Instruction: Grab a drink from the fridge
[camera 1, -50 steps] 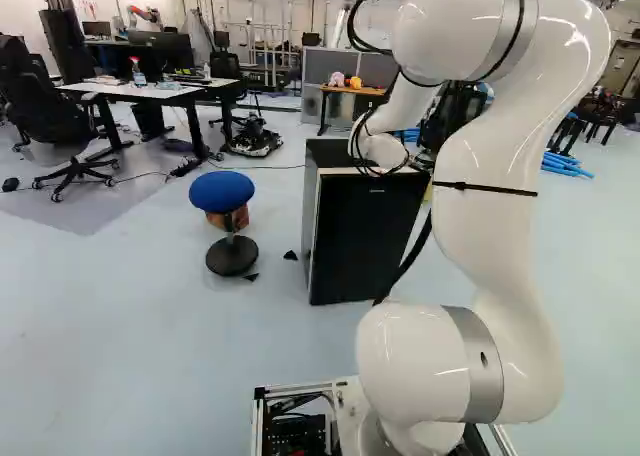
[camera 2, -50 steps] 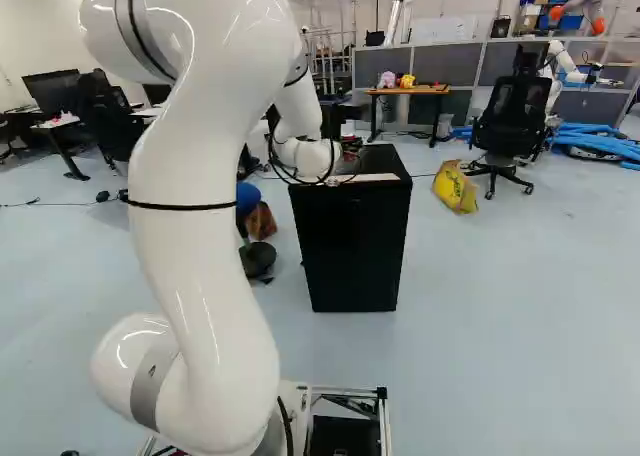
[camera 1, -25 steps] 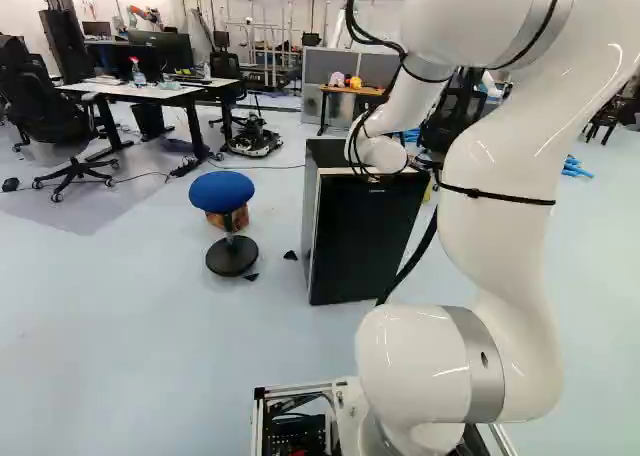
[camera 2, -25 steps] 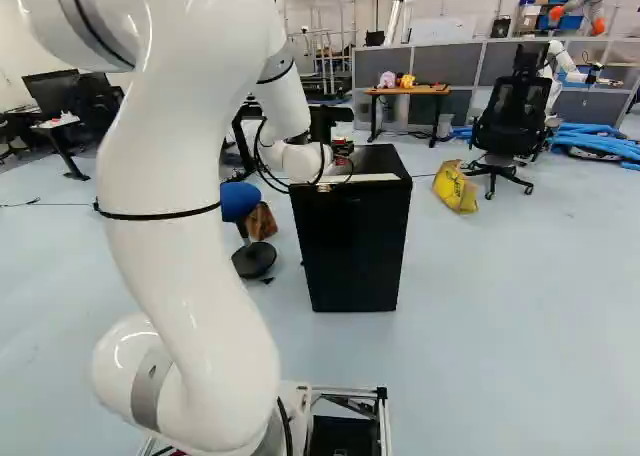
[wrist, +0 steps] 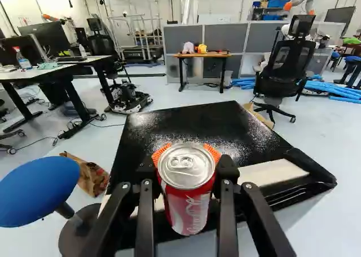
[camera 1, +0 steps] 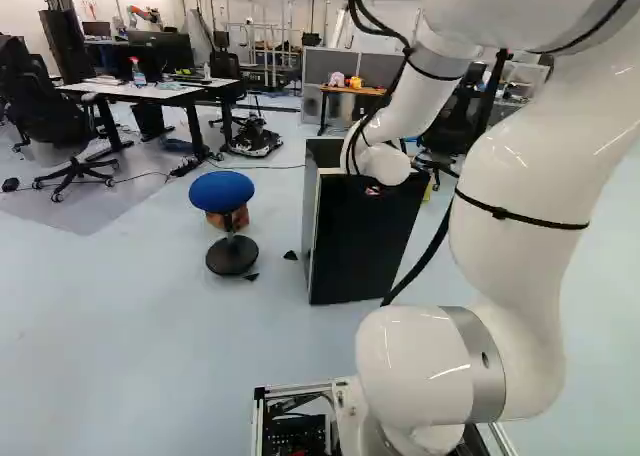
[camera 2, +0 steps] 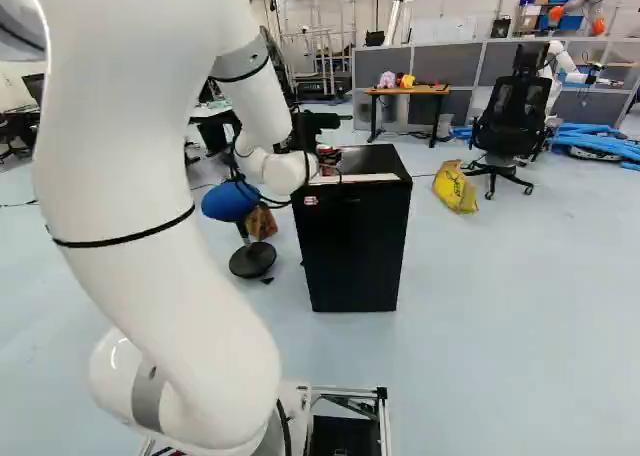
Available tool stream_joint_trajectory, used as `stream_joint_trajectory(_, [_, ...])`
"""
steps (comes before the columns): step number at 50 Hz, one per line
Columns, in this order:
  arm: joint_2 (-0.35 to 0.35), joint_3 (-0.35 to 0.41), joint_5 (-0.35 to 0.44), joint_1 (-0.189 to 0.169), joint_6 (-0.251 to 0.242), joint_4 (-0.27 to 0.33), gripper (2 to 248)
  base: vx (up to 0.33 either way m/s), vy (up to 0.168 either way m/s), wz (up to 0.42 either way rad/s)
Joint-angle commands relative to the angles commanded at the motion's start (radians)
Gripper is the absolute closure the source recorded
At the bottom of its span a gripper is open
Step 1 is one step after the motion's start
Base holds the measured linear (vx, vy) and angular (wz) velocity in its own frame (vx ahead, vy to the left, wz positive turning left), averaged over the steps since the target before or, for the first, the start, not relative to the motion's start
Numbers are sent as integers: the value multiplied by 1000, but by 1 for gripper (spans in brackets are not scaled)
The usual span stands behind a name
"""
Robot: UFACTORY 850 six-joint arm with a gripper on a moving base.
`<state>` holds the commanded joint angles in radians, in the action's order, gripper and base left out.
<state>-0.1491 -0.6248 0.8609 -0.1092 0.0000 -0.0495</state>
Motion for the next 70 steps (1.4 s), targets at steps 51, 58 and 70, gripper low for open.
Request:
stream_joint_trajectory(51, [330,414,9,84,0,38,152,0,0,0])
stream_joint_trajectory(58, [358,449,10,91,0,41,152,0,0,0])
stream_joint_trajectory(70, [394,494,11,100,0,46,152,0,0,0])
